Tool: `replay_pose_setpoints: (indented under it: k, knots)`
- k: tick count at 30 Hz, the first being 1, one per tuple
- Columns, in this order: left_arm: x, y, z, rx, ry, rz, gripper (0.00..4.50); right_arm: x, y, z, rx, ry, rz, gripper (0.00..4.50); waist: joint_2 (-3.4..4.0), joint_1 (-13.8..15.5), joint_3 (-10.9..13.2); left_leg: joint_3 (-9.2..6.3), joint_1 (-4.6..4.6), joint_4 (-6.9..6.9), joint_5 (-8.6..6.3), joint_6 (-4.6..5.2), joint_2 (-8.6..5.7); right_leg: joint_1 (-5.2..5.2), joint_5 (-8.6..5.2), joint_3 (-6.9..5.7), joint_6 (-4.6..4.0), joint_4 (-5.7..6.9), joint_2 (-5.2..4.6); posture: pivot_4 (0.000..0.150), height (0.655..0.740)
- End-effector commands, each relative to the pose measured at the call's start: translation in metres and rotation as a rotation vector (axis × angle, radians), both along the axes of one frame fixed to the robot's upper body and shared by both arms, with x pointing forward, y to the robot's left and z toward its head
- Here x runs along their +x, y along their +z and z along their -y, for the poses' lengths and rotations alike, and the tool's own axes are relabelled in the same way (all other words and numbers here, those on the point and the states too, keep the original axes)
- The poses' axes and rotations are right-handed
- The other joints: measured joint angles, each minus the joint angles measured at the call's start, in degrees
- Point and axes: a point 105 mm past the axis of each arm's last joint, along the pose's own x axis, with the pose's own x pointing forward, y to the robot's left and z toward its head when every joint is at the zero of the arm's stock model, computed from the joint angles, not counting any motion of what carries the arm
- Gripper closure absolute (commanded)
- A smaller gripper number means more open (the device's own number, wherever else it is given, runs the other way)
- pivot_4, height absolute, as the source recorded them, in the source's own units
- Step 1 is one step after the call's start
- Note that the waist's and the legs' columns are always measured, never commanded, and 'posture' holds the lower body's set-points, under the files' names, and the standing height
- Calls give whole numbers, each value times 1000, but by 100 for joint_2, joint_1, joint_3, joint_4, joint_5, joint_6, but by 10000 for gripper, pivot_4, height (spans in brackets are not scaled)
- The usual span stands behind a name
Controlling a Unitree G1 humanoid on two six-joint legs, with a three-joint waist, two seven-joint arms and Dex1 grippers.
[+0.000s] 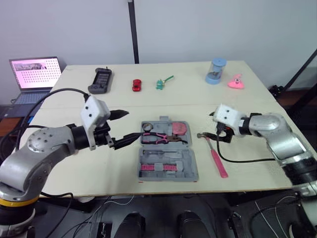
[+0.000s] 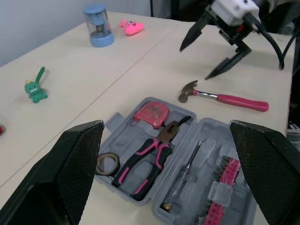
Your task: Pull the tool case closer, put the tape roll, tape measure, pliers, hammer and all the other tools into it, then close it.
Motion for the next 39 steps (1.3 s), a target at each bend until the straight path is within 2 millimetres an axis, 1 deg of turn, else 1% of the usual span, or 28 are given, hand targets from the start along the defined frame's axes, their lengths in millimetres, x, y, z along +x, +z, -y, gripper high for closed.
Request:
replay_pose_setpoints:
  k: [1, 5, 6, 7, 8, 11, 14, 18, 21, 24, 27, 28, 29, 33, 36, 39]
  knots:
    - [-5, 11, -1, -3, 4, 63, 0, 0, -3, 13, -334, 268, 64, 451, 4, -8, 3, 1, 0, -1, 0, 0, 0, -2, 0, 0, 0, 0, 0, 1500, 6753]
    - [-7, 11, -4, -8, 27, 67, 0, 1, -12, 15, -509, 468, 62, 451, 4, -22, 10, 3, 0, -3, 4, -8, 2, -7, 0, 3, 0, 0, 0, 1500, 6753]
    - [-8, 11, -4, -10, 33, 67, 0, 2, -14, 15, -550, 510, 73, 451, 3, -27, 11, 2, 0, -3, 7, -14, 3, -7, 0, 3, 0, 0, 0, 1500, 6753]
    - [-9, 10, -5, -10, 39, 65, 0, 3, -17, 13, -591, 558, 84, 451, 1, -27, 12, 2, 0, -3, 23, -44, 3, -7, 0, 3, -1, 0, 0, 1500, 6753]
    - [-10, 9, -5, -10, 45, 64, 0, 4, -19, 12, -621, 593, 91, 451, 0, -38, 12, 2, 0, -4, 24, -45, 3, -7, 0, 3, -1, 0, 1, 1500, 6753]
    - [-11, 8, -6, -11, 56, 65, 0, 8, -22, 7, -663, 648, 112, 451, 0, -37, 13, 1, 0, -4, 26, -49, 2, -7, 0, 5, -1, 2, 0, 1500, 6753]
    - [-16, 8, -9, -6, 80, 65, 0, 9, -39, -2, -735, 738, 89, 451, 2, -38, 14, 0, -1, -3, 28, -52, 1, -8, 0, 6, -2, 4, 0, 1500, 6753]
    - [-21, 7, -13, -1, 103, 64, 0, 16, -48, -1, -827, 758, 90, 451, 1, -41, 14, -1, -1, -3, 29, -54, 1, -14, -1, 9, -3, 8, 0, 1500, 6753]
    - [-23, 8, -14, -1, 114, 67, 0, 22, -53, -1, -888, 756, 65, 9003, -6, -51, 10, -4, -1, 0, 32, -61, 0, -10, 0, 9, -4, 10, 2, 1500, 6753]
    - [-23, 9, -14, -1, 118, 68, 0, 23, -57, -2, -927, 775, 46, 24279, -17, -104, 3, -8, 1, 1, 33, -63, -2, -6, 1, 8, -5, 12, 4, 1500, 6753]
    - [-24, 9, -14, -1, 121, 70, 0, 19, -60, -2, -935, 800, 1, 39658, -18, -141, 2, -11, 1, 0, 34, -63, -1, -6, 0, 8, -6, 16, 6, 1500, 6753]
    - [-24, 9, -14, -1, 122, 70, 0, 17, -61, 0, -937, 804, -20, 43353, -17, -142, 3, -12, 3, -1, 34, -63, 0, -6, 0, 8, -6, 17, 9, 1500, 6753]
    - [-24, 9, -14, -1, 122, 71, 0, 14, -61, 2, -938, 807, -40, 44782, -17, -142, 3, -11, 3, -3, 34, -63, 0, -10, 0, 8, -7, 19, 9, 1500, 6753]
    - [-24, 9, -13, -4, 119, 69, 0, 5, -61, 10, -916, 829, -91, 44782, -17, -106, 4, -14, 1, -3, 34, -63, -3, -10, -1, 8, -6, 20, 6, 1500, 6753]
    - [-21, 8, -12, -4, 109, 64, 0, -11, -54, 17, -863, 910, -107, 44782, -16, -88, 5, -14, 1, -2, 33, -62, -6, -8, -1, 8, -6, 20, 3, 1500, 6753]
    - [-18, 8, -10, -5, 91, 59, 0, -24, -49, 25, -821, 950, -116, 44782, -15, -80, 7, -14, -1, -2, 33, -62, -7, -8, -1, 8, -5, 19, 2, 1500, 6753]
